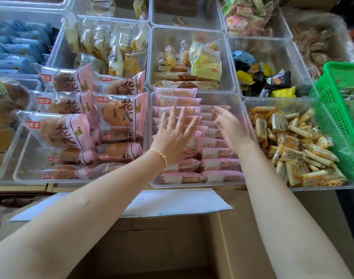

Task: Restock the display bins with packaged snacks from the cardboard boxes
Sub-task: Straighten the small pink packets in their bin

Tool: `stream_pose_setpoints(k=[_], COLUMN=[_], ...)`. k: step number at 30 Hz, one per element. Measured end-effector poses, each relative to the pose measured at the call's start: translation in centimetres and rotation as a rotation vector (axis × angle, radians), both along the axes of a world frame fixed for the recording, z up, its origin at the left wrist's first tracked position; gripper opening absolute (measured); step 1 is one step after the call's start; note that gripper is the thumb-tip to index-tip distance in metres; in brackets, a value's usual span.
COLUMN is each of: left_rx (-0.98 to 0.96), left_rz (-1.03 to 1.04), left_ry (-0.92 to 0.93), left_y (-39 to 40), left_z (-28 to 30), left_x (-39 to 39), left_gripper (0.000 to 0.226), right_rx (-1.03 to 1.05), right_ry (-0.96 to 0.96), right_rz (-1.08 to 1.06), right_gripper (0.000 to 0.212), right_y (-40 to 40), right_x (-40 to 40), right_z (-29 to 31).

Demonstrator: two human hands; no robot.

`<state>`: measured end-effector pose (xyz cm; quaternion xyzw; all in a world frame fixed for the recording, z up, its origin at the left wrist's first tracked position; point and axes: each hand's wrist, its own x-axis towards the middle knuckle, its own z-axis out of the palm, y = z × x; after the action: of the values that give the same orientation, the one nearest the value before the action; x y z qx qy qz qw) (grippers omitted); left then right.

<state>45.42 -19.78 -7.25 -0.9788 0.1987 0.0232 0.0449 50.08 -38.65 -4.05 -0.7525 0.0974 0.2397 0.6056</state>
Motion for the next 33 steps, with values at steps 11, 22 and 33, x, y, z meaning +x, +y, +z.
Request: stream_pose_setpoints(k=[11,22,33], left_rx=[0.116,-0.193,0.390], left_rz=[0.056,-0.060,-0.024], left_ry=[0.061,-0.149,0.354], left_y=[0.8,2.0,1.5], left_z=[0.0,4.6,4.7], left_x=[2.0,-2.2,-6.2], left_gripper=[0.109,0.043,0.029], right_rx=[0.047,-0.595,-1.141], right_ry=[0.104,0.034,-0.201], right_rz=[0.035,0.467,0.879], right_gripper=[0.087,0.018,0.021], right_y=[4.0,1.8,4.1], right_x=[2.4,-6.2,-8.5], right_z=[-2.6,0.0,-1.3])
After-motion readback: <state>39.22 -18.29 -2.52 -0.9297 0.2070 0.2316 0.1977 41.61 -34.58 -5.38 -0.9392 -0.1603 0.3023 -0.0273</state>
